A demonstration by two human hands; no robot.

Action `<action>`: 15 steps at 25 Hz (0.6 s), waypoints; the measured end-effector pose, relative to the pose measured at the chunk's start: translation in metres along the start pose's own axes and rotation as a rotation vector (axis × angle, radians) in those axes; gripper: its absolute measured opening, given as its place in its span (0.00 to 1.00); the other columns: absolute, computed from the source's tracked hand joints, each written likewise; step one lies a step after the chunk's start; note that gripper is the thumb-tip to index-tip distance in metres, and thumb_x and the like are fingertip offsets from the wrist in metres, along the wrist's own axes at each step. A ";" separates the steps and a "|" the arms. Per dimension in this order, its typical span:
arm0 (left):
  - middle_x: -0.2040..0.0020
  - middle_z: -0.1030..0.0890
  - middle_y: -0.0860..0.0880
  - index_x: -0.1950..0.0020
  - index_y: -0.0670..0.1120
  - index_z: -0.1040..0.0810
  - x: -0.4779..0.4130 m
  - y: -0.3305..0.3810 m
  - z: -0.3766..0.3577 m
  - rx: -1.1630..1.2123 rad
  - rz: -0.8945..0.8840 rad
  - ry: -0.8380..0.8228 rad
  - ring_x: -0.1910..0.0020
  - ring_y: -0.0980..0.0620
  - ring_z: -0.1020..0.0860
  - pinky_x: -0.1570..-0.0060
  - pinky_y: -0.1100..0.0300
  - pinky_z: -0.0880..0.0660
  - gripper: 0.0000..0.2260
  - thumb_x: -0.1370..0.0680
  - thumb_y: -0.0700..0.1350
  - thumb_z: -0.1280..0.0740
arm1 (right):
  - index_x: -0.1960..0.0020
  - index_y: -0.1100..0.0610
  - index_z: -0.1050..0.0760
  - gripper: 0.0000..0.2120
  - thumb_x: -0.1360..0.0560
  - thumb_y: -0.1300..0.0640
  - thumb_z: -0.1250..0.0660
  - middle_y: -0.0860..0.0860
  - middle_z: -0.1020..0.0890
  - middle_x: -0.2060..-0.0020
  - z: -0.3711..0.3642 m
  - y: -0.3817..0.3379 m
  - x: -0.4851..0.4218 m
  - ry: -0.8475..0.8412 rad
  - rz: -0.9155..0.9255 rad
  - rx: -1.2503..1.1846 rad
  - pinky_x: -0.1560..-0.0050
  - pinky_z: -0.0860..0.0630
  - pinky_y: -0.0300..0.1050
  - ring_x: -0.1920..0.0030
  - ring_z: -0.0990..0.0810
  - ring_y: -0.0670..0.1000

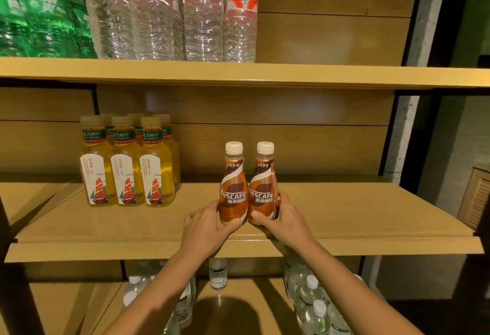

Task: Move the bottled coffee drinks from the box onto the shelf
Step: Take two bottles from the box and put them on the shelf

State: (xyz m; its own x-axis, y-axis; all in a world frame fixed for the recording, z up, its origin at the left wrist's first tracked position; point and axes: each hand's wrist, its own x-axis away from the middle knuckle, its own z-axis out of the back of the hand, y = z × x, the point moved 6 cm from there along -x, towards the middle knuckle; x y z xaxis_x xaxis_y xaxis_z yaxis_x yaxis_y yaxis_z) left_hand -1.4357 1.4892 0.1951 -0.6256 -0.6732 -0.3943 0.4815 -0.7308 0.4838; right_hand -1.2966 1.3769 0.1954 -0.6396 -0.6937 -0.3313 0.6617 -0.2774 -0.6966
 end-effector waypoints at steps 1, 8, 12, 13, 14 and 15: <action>0.33 0.26 0.51 0.31 0.52 0.34 0.000 -0.001 -0.004 -0.118 -0.008 -0.021 0.34 0.51 0.29 0.32 0.49 0.40 0.28 0.27 0.66 0.40 | 0.33 0.53 0.35 0.31 0.29 0.39 0.33 0.50 0.22 0.40 -0.001 0.002 -0.001 -0.039 0.001 0.054 0.37 0.28 0.53 0.40 0.24 0.51; 0.24 0.40 0.46 0.24 0.48 0.43 -0.024 -0.012 -0.019 -0.363 0.044 -0.175 0.24 0.47 0.44 0.27 0.47 0.50 0.36 0.25 0.69 0.53 | 0.40 0.52 0.29 0.21 0.24 0.38 0.42 0.50 0.22 0.42 -0.009 0.001 -0.018 -0.063 0.062 0.352 0.34 0.37 0.52 0.39 0.27 0.51; 0.24 0.39 0.45 0.24 0.49 0.43 -0.060 -0.027 -0.026 -0.366 0.064 -0.238 0.25 0.45 0.42 0.27 0.47 0.46 0.36 0.26 0.69 0.52 | 0.40 0.54 0.29 0.24 0.25 0.37 0.42 0.52 0.22 0.42 -0.023 0.002 -0.051 -0.084 0.035 0.397 0.34 0.36 0.53 0.39 0.26 0.53; 0.24 0.41 0.45 0.24 0.50 0.45 -0.069 -0.033 -0.029 -0.361 0.086 -0.255 0.25 0.44 0.43 0.27 0.47 0.45 0.36 0.26 0.70 0.53 | 0.39 0.54 0.29 0.24 0.25 0.36 0.42 0.52 0.22 0.42 -0.029 0.003 -0.061 -0.094 0.027 0.397 0.35 0.36 0.53 0.39 0.26 0.53; 0.24 0.42 0.44 0.24 0.50 0.46 -0.079 -0.039 -0.032 -0.353 0.109 -0.269 0.25 0.44 0.44 0.27 0.46 0.45 0.37 0.26 0.70 0.53 | 0.38 0.54 0.30 0.25 0.25 0.36 0.42 0.52 0.22 0.41 -0.033 0.005 -0.070 -0.102 0.019 0.395 0.35 0.35 0.53 0.39 0.26 0.53; 0.23 0.43 0.44 0.23 0.50 0.47 -0.087 -0.044 -0.036 -0.346 0.129 -0.277 0.25 0.43 0.44 0.27 0.46 0.45 0.37 0.26 0.70 0.53 | 0.38 0.55 0.30 0.26 0.25 0.37 0.42 0.52 0.23 0.41 -0.037 0.006 -0.080 -0.107 0.010 0.389 0.35 0.35 0.53 0.39 0.26 0.53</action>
State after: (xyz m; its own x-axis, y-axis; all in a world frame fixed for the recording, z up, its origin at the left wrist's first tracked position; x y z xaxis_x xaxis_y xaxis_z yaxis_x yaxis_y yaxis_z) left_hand -1.3803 1.5761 0.1805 -0.6651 -0.7399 -0.1012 0.7132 -0.6695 0.2077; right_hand -1.2559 1.4556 0.1940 -0.6019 -0.7569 -0.2545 0.7793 -0.4872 -0.3942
